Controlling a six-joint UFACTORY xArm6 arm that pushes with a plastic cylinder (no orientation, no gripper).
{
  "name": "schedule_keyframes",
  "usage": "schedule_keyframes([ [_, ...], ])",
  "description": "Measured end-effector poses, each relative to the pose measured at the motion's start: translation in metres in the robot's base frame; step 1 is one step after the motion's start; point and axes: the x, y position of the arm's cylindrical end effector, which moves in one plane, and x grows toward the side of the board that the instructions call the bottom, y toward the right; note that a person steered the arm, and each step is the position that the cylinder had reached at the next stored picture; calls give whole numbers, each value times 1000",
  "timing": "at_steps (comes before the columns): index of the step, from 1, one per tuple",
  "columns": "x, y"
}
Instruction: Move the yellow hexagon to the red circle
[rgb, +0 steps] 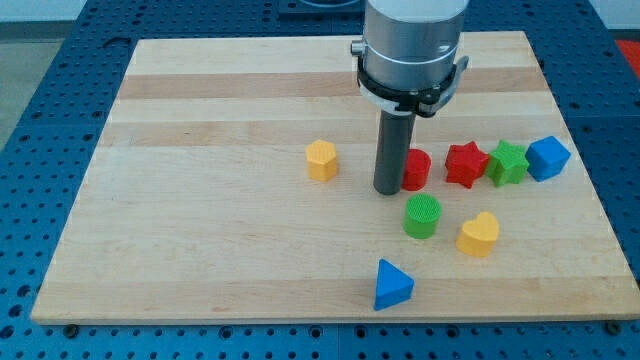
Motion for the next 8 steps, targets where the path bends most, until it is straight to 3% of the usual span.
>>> schedule_keyframes([
  [2,31,-79],
  [4,-16,-171],
  [5,-43,-170],
  [8,-49,-76],
])
